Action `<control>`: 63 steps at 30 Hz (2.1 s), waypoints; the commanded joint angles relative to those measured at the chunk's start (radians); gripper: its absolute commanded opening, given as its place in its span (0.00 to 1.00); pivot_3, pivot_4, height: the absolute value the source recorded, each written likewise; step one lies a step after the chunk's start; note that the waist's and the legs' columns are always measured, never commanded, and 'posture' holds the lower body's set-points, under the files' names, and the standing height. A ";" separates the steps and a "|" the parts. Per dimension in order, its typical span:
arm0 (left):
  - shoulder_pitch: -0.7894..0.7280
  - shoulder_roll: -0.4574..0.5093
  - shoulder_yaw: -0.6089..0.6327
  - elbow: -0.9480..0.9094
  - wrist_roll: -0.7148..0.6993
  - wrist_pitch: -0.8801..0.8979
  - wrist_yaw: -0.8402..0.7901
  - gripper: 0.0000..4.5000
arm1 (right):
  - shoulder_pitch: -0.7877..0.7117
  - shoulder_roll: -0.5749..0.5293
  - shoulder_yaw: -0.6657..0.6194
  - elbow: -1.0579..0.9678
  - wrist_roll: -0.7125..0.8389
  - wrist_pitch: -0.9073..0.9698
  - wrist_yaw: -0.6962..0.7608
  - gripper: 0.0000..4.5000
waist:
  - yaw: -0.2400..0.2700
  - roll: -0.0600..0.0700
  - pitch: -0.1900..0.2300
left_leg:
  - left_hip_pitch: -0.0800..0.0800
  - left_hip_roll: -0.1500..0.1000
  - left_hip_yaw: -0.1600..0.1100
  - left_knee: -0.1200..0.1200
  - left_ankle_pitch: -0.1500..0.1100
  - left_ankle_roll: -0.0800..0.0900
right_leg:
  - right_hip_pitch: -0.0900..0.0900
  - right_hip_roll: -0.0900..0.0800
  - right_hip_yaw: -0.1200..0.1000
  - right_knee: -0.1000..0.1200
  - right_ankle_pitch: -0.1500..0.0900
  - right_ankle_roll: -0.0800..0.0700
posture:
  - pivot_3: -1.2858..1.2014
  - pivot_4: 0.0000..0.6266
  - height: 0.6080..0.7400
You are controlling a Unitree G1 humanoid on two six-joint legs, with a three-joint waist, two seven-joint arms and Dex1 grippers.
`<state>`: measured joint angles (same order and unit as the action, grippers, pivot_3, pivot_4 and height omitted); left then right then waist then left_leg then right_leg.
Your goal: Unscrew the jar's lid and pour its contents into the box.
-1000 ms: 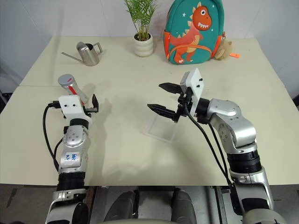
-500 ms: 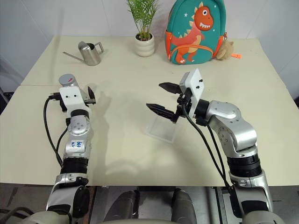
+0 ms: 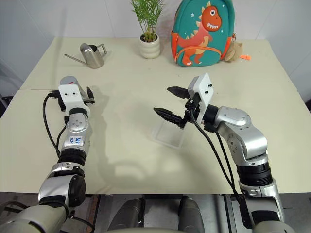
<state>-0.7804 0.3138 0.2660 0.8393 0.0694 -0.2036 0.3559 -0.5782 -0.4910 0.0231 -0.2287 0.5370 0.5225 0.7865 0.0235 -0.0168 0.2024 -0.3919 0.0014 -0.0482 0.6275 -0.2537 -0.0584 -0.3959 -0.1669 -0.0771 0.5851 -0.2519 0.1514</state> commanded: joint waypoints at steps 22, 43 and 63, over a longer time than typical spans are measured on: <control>0.072 0.027 -0.016 -0.303 -0.343 0.004 -0.550 0.43 | 0.062 -0.007 -0.071 -0.072 0.007 -0.051 -0.062 1.00 | -0.004 0.000 0.000 | 0.000 0.000 0.001 0.000 -0.001 -0.001 | 0.000 0.000 0.001 0.000 0.000 0.000 | 0.52 0.24 1.00; 0.244 0.244 -0.218 -0.957 -0.712 0.652 -1.297 0.43 | -0.335 0.140 0.108 -0.055 0.135 0.300 -0.132 1.00 | -0.025 0.001 0.001 | 0.000 0.014 0.002 0.001 -0.005 0.001 | -0.004 0.013 0.003 0.004 -0.002 -0.007 | 0.52 0.24 1.00; 0.225 0.246 -0.229 -0.948 -0.650 0.610 -1.350 0.43 | -0.334 0.168 0.137 -0.036 0.111 0.310 -0.099 0.87 | -0.028 0.001 0.001 | -0.002 0.015 0.010 0.001 -0.006 0.001 | -0.014 0.016 0.013 0.008 -0.002 -0.009 | 0.52 0.24 1.00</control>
<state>-0.5381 0.5494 0.0216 -0.0713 -0.5815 0.4225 -0.9839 -0.8970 -0.3346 0.1873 -0.2338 0.6371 0.8508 0.6770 -0.0042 -0.0157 0.2031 -0.3936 0.0163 -0.0383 0.6281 -0.2593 -0.0569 -0.4097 -0.1507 -0.0644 0.5927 -0.2540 0.1428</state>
